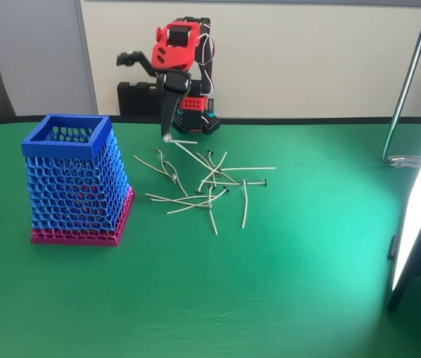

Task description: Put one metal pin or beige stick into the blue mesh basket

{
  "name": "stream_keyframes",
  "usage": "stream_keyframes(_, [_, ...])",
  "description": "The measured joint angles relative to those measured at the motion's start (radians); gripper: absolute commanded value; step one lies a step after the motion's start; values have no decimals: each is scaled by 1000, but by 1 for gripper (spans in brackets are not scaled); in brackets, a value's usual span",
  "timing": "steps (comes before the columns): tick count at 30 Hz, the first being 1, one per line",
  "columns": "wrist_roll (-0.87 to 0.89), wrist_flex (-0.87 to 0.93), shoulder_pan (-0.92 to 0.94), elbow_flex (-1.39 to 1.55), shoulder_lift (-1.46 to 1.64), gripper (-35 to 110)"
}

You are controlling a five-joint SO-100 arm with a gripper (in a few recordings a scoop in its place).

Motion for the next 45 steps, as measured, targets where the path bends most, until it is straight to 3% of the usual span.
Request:
stream_keyframes(18, [60, 55, 152, -216, 229, 1])
stream_keyframes(45, [71, 78, 347, -907, -341, 1])
